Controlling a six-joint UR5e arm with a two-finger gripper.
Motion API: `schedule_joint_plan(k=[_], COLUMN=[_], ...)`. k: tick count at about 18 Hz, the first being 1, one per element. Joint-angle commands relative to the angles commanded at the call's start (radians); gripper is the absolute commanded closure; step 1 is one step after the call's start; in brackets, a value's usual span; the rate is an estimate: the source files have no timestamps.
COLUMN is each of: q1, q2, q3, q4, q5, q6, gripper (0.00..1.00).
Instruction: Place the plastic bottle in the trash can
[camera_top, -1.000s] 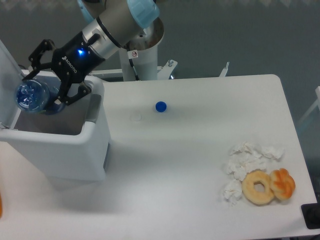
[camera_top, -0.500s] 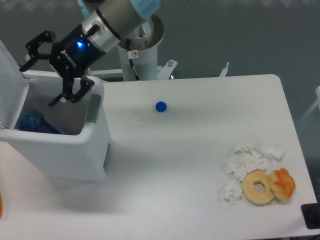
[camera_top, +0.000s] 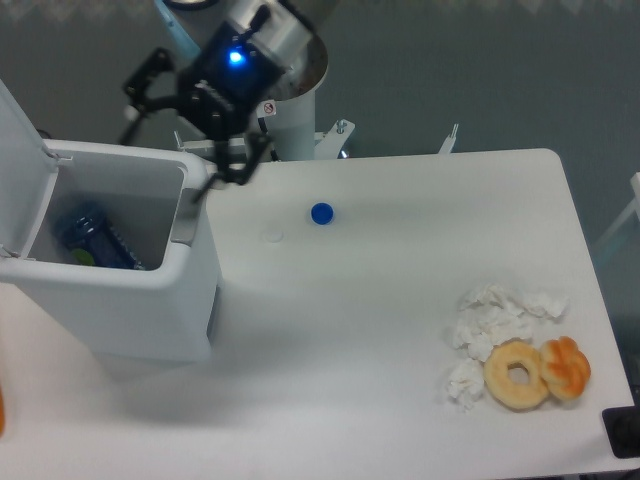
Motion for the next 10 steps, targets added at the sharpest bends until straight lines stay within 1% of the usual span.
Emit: schedule_joint_plan(k=[1,3,7,9,10], q1=[0.002,0.008,0.006,0.006,0.006], q2=[-0.003,-0.028,-0.069,-0.077,-0.077], q3=[0.003,0.026,0.057,0.058,0.060], q4=[0.000,0.000,-0.003,0.000,0.000], q5=[0.052,0.125,0.310,0.359,0.366], q6=[0.032,0.125,0.161,0.201,0.213], gripper=[0.00,0.00,0.00,0.00,0.00])
